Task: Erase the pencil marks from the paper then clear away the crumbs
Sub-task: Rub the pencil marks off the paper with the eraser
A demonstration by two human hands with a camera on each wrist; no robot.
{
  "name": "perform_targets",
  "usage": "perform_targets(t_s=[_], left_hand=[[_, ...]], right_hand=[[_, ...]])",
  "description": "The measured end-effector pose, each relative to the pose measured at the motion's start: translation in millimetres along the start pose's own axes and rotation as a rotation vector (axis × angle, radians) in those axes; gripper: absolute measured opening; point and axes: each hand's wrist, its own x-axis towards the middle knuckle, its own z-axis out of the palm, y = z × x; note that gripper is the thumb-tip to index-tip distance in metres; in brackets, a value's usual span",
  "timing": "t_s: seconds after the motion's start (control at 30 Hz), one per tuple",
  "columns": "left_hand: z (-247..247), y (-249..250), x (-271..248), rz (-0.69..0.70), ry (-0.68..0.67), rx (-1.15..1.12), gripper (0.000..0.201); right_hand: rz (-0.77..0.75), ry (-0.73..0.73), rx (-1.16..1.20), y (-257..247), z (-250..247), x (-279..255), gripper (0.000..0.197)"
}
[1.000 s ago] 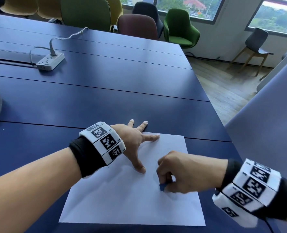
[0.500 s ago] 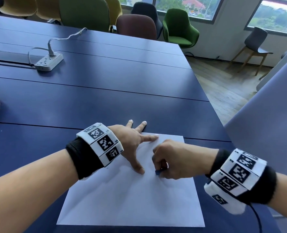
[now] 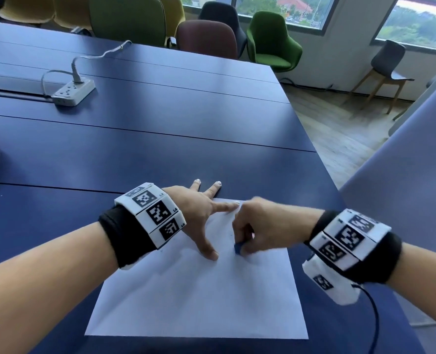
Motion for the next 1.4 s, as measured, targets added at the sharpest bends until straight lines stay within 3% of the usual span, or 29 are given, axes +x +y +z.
perform_targets(t_s=[0.1,0.17,0.33,0.53,0.6,0.73,0.93,1.1,1.27,1.4], left_hand=[[-1,1,-2,0.0,-0.005,-0.006,0.118],[-2,1,-2,0.0,-0.005,0.0,0.117],[-1,0,0,0.004,-0.002,-0.004,0.119],[-1,1,-1,-0.008,-0.011,-0.003,0.119],[-3,1,1,-0.007,-0.011,0.002,0.119],[-1,-1,2,-0.009,-0.011,0.001,0.121],[-1,0,2,-0.002,-0.013,0.0,0.12],[-2,0,1,-0.001,-0.015,-0.002,0.121],[-2,1,-1,-0.009,-0.023,0.003,0.12],[-2,1,1,-0.011,-0.024,0.004,0.121]], right_hand=[[0.069,0.197,-0.024,20,-10,16,0.006],[0.08,0.231,-0.04,20,-6,16,0.007],[-0.012,-0.013,-0.037,-3,4,0,0.009],[0.094,0.193,-0.022,28,-12,21,0.008],[0.065,0.158,-0.015,23,-7,15,0.007],[0.024,-0.061,0.007,10,-4,4,0.006],[0.086,0.157,-0.008,27,-11,18,0.009],[0.009,-0.045,0.0,11,-3,6,0.006],[0.074,0.175,-0.029,32,-16,19,0.006],[0.014,0.027,0.004,20,-3,3,0.004]])
